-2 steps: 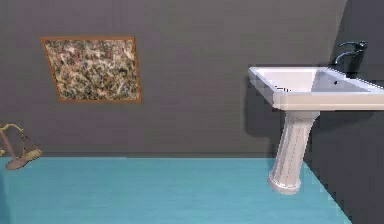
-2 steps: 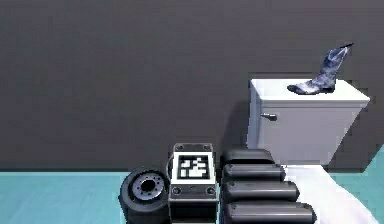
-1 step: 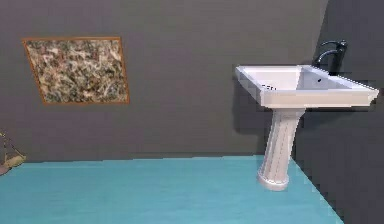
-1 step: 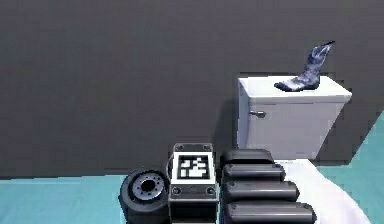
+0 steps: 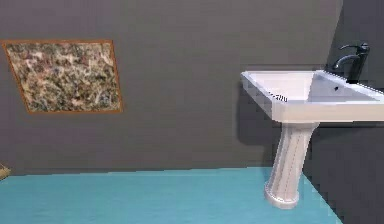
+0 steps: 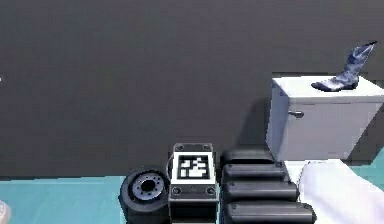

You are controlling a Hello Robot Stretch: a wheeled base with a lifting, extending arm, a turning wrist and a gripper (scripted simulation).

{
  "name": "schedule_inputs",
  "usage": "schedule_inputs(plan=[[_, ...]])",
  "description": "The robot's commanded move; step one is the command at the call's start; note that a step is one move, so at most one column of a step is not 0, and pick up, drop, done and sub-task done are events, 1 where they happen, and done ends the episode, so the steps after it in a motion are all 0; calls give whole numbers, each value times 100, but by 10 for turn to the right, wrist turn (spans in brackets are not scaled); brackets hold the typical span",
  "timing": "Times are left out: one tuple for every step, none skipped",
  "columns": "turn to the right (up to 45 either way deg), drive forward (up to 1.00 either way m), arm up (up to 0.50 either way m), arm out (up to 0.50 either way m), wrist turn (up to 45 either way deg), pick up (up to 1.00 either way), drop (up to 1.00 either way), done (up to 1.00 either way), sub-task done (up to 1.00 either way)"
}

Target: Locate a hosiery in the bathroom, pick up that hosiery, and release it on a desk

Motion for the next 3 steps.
schedule_inputs(plan=[[-450, 0, 0, 0, 0, 0, 0, 0, 0], [0, 45, 0, 0, 0, 0, 0, 0, 0], [-450, 0, 0, 0, 0, 0, 0, 0, 0]])
